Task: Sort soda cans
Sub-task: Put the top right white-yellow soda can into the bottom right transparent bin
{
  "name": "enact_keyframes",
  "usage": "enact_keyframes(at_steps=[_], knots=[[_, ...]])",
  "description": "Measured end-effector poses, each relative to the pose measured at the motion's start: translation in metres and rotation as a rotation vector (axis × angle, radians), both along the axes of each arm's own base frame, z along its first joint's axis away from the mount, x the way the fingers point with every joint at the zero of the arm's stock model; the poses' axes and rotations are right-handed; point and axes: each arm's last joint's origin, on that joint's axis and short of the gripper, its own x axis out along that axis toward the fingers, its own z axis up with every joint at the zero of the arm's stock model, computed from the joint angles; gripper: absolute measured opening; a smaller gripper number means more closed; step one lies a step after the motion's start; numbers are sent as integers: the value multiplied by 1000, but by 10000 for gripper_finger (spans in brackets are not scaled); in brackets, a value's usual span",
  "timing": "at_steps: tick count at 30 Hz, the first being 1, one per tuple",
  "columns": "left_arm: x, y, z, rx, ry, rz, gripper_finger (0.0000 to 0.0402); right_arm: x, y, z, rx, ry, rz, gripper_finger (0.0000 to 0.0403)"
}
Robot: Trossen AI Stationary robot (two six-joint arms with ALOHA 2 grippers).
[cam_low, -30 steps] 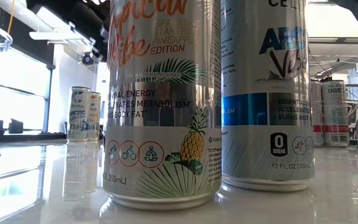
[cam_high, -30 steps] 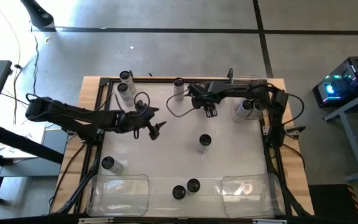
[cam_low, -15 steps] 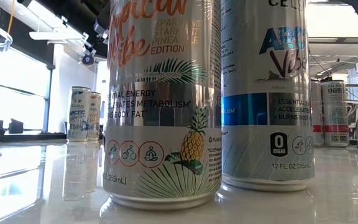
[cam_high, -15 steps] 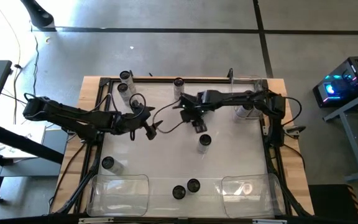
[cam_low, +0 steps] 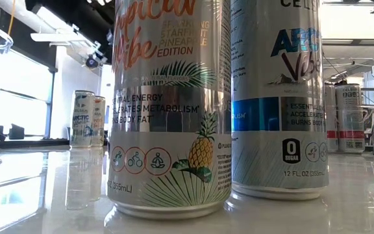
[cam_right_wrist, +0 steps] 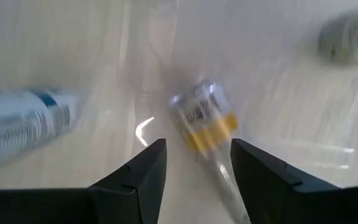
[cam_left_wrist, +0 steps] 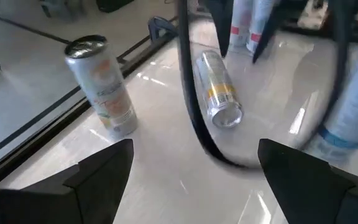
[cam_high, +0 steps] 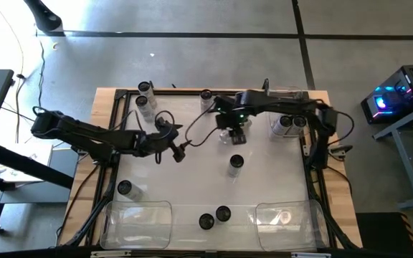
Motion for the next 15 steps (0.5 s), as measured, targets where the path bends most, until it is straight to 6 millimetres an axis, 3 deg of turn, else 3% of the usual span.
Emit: enact_keyframes(at_steps=[3,6,11,15], knots=[[8,-4,-15,16,62,-42,341,-23,-12,-11,-62,-5,-53,167],[17,-6,-22,21,60,-67,341,-36,-23,-35,-108,-6,-63,165],[28,-7,-35,8,67,-91,341,-44,-27,-65,-145,39,-90,165],[33,-5,-40,21,70,-99,341,-42,-22,-71,-144,37,-80,165]])
